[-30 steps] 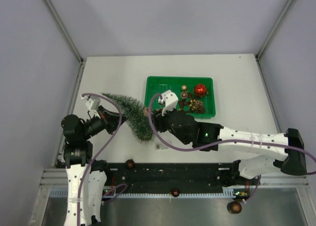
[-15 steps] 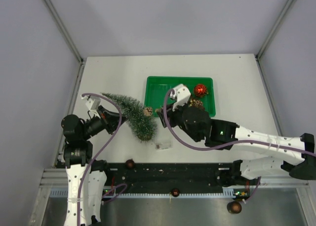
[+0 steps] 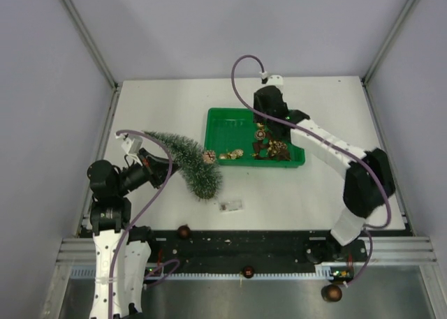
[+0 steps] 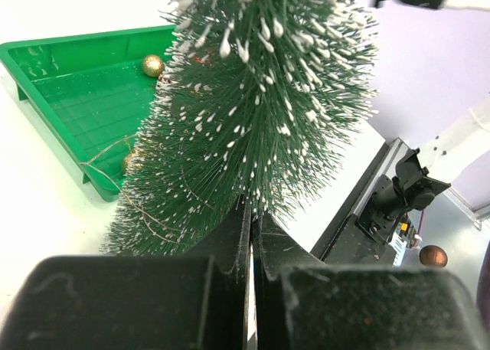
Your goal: Decorate the small christmas tree
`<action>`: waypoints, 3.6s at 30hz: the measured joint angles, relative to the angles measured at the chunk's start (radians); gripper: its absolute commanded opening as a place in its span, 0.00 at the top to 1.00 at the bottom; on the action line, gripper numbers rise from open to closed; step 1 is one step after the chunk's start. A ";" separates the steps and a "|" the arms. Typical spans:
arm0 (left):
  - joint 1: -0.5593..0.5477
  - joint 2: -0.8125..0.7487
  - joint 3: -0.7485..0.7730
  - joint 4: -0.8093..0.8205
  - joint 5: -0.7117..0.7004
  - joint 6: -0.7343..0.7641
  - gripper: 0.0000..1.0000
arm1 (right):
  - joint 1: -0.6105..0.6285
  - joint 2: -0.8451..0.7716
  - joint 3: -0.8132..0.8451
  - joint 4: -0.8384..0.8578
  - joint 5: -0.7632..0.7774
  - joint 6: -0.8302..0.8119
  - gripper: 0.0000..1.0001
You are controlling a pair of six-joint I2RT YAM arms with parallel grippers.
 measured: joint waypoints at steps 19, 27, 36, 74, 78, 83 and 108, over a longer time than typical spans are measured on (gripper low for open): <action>0.000 0.008 0.014 -0.008 0.000 0.000 1.00 | -0.050 0.449 0.088 -0.046 -0.083 0.079 0.62; 0.000 0.007 0.014 -0.013 -0.002 0.005 1.00 | -0.046 0.377 -0.003 -0.004 -0.119 0.112 0.78; 0.000 0.005 0.014 -0.029 -0.012 0.035 1.00 | 0.054 0.017 -0.085 -0.032 -0.189 0.108 0.73; 0.000 -0.021 0.014 -0.049 -0.022 0.042 1.00 | 0.582 -0.119 0.180 -0.011 -0.077 -0.126 0.68; 0.000 -0.021 0.014 -0.048 -0.022 0.041 1.00 | 0.587 -0.119 0.180 0.023 -0.048 -0.136 0.68; 0.000 -0.021 0.014 -0.048 -0.022 0.040 1.00 | 0.601 -0.113 0.180 0.044 -0.042 -0.137 0.68; 0.000 -0.021 0.014 -0.044 -0.018 0.033 1.00 | 0.652 -0.053 0.219 0.125 0.068 -0.204 0.65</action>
